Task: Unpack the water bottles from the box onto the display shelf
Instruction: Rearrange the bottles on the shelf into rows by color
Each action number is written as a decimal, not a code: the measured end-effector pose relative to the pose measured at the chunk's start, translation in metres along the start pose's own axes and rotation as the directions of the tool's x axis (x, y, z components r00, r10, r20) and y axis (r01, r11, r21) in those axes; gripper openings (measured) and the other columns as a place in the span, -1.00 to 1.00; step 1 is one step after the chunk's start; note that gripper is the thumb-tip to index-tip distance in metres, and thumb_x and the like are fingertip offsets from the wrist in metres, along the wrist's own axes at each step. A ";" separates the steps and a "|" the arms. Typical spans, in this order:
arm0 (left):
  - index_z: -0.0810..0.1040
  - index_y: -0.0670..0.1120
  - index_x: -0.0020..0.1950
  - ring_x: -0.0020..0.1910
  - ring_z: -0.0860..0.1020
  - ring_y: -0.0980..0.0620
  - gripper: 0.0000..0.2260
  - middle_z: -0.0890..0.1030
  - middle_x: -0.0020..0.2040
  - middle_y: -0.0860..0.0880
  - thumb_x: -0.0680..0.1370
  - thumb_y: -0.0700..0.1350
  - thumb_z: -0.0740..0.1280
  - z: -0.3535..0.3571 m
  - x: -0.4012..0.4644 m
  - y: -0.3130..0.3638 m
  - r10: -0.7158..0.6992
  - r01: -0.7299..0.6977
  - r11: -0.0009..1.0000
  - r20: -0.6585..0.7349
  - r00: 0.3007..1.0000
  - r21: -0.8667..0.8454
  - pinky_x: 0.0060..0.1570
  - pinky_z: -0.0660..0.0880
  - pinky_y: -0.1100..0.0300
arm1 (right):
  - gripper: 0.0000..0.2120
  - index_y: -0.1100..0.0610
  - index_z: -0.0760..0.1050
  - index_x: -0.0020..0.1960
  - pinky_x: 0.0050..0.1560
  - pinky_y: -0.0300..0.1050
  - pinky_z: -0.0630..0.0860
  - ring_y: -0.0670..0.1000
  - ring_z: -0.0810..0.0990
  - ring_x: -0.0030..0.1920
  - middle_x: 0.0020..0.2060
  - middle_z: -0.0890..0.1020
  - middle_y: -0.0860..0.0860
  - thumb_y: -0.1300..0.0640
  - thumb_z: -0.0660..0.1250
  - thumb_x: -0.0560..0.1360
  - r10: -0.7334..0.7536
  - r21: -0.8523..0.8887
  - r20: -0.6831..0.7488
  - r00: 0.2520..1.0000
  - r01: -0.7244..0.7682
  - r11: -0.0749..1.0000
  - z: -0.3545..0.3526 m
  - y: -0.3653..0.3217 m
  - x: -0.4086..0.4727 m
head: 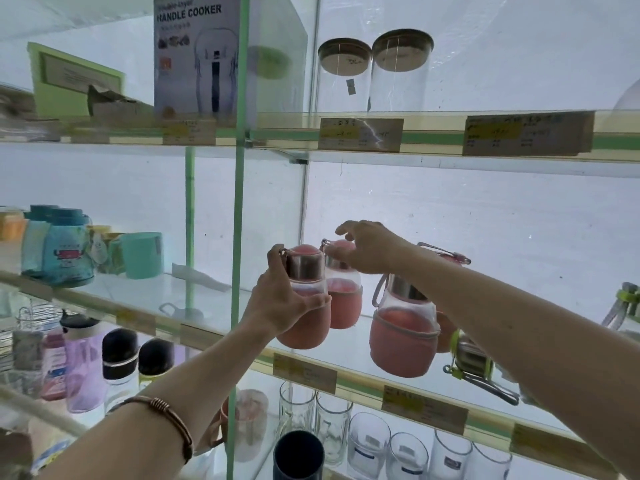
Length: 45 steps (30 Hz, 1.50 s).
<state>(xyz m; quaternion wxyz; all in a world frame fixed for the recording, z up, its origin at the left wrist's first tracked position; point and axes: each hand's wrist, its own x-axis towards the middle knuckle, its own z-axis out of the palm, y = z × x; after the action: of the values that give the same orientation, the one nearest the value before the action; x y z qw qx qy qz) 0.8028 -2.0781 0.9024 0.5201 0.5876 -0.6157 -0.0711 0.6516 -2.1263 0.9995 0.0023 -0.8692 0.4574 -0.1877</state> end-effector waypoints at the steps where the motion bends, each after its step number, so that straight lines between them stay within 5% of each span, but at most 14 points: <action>1: 0.11 -0.02 0.40 0.13 0.52 -0.06 -0.13 0.49 0.18 -0.01 0.27 0.06 0.59 0.000 -0.003 0.001 0.005 -0.005 1.000 -0.009 1.000 0.015 0.09 0.49 0.07 | -0.40 0.10 0.27 0.46 0.29 -0.05 0.32 0.08 0.35 0.37 0.37 0.43 0.08 -0.21 0.19 0.55 -0.003 0.035 -0.001 1.000 0.003 0.999 0.002 -0.004 -0.007; 4: 0.19 -0.02 0.31 0.06 0.52 0.05 -0.17 0.47 0.11 0.12 0.23 0.16 0.58 0.010 -0.013 0.009 0.051 -0.051 0.999 -0.015 0.999 0.000 0.08 0.52 0.07 | -0.36 0.03 0.32 0.43 0.16 -0.02 0.45 0.10 0.49 0.22 0.28 0.51 0.08 -0.34 0.12 0.50 0.010 0.053 0.013 1.000 -0.011 0.999 0.010 -0.015 -0.024; 7: 0.21 -0.02 0.26 0.08 0.55 0.05 -0.20 0.53 0.12 0.11 0.21 0.14 0.59 0.023 -0.019 0.014 0.083 -0.082 0.994 0.018 0.996 -0.074 0.05 0.51 0.09 | -0.41 0.02 0.40 0.33 0.05 -0.03 0.45 0.06 0.54 0.10 0.13 0.59 0.02 -0.35 0.18 0.47 -0.013 -0.110 -0.008 1.000 0.012 0.994 0.012 -0.016 -0.033; 13: 0.26 0.06 0.30 0.16 0.53 0.03 -0.24 0.50 0.10 0.17 0.24 -0.10 0.61 0.006 -0.017 0.005 0.092 0.001 0.963 0.334 0.938 -0.270 0.10 0.55 0.10 | -0.37 -0.10 0.33 0.43 0.24 0.03 0.30 0.00 0.50 0.16 0.13 0.61 -0.08 -0.31 0.30 0.43 -0.027 -0.135 -0.024 0.999 0.024 0.991 0.003 -0.006 -0.045; 18: 0.28 0.03 0.40 0.32 0.38 0.02 -0.31 0.42 0.32 0.06 0.30 0.00 0.43 -0.010 -0.005 0.003 0.075 0.154 0.889 0.469 0.880 -0.431 0.31 0.36 0.07 | -0.42 -0.01 0.41 0.33 0.19 0.01 0.26 -0.03 0.46 -0.01 -0.09 0.54 -0.11 -0.31 0.29 0.44 -0.050 -0.160 -0.032 0.998 0.044 0.986 0.000 -0.005 -0.049; 21: 0.34 0.00 0.29 0.27 0.35 0.05 -0.45 0.39 0.27 0.04 0.28 -0.04 0.23 -0.016 0.012 0.005 -0.033 0.209 0.862 0.360 0.932 -0.463 0.44 0.18 -0.06 | -0.40 -0.01 0.42 0.32 0.19 0.00 0.26 -0.01 0.48 0.01 -0.11 0.55 -0.10 -0.34 0.28 0.42 -0.057 -0.166 -0.040 0.998 0.050 0.985 -0.001 -0.001 -0.051; 25: 0.29 -0.09 0.44 0.32 0.40 -0.04 -0.54 0.38 0.40 -0.08 0.55 -0.10 0.27 -0.005 0.040 0.008 -0.025 0.077 0.968 0.210 0.977 -0.240 0.25 0.35 0.11 | -0.34 -0.05 0.38 0.37 0.16 -0.03 0.36 0.01 0.53 0.13 0.13 0.60 -0.04 -0.35 0.32 0.38 -0.099 -0.143 -0.030 0.995 0.094 0.985 -0.001 0.009 -0.048; 31: 0.21 -0.09 0.49 0.37 0.34 -0.11 -0.34 0.33 0.42 -0.16 0.46 -0.26 0.42 0.011 0.084 0.000 0.007 0.018 0.996 0.292 0.956 -0.084 0.17 0.41 0.15 | -0.07 -0.06 0.25 0.44 0.14 -0.05 0.47 -0.14 0.42 0.05 0.27 0.48 -0.15 -0.50 0.30 0.20 -0.017 -0.085 -0.011 1.000 0.016 0.996 0.000 0.036 -0.041; 35: 0.29 -0.12 0.44 0.32 0.40 -0.09 -0.43 0.44 0.34 -0.15 0.47 -0.30 0.40 0.025 0.094 -0.004 0.075 -0.034 0.991 0.327 0.942 -0.128 0.25 0.42 0.06 | -0.11 -0.06 0.29 0.42 0.08 -0.14 0.45 -0.15 0.46 0.05 0.25 0.50 -0.17 -0.47 0.32 0.22 -0.039 -0.090 0.005 0.999 0.040 0.995 0.000 0.043 -0.041; 39: 0.35 -0.13 0.30 0.14 0.50 -0.03 -0.56 0.52 0.14 -0.07 0.47 -0.28 0.41 0.035 0.092 -0.005 0.127 -0.039 0.963 0.323 0.938 -0.266 0.10 0.45 0.18 | -0.17 -0.04 0.35 0.39 0.14 -0.11 0.45 -0.12 0.49 0.12 0.22 0.53 -0.16 -0.46 0.31 0.26 -0.065 -0.166 0.048 0.997 0.073 0.983 -0.002 0.042 -0.041; 43: 0.40 -0.11 0.19 -0.01 0.55 -0.01 -0.60 0.55 0.02 -0.07 0.43 -0.21 0.47 0.040 0.096 -0.008 0.130 -0.119 0.989 0.135 0.982 -0.085 -0.15 0.45 0.32 | -0.18 -0.05 0.37 0.37 0.16 -0.03 0.47 -0.08 0.50 0.15 0.20 0.54 -0.14 -0.49 0.27 0.26 -0.069 -0.214 0.091 0.993 0.087 0.973 -0.003 0.040 -0.039; 45: 0.41 -0.11 0.18 0.01 0.54 -0.07 -0.67 0.49 0.06 -0.12 0.47 -0.23 0.41 0.038 0.097 -0.009 0.111 -0.112 0.992 0.021 0.994 0.063 -0.08 0.48 0.24 | -0.14 -0.04 0.33 0.40 0.15 -0.02 0.48 -0.07 0.51 0.16 0.20 0.55 -0.14 -0.51 0.26 0.25 -0.062 -0.238 0.077 0.995 0.078 0.968 -0.003 0.040 -0.039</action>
<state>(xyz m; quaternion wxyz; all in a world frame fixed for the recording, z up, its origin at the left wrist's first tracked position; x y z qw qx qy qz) 0.8038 -2.1783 0.9326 0.4990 0.5679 -0.6540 -0.0274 0.5990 -2.1176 0.9822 -0.0940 -0.8846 0.4455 -0.1008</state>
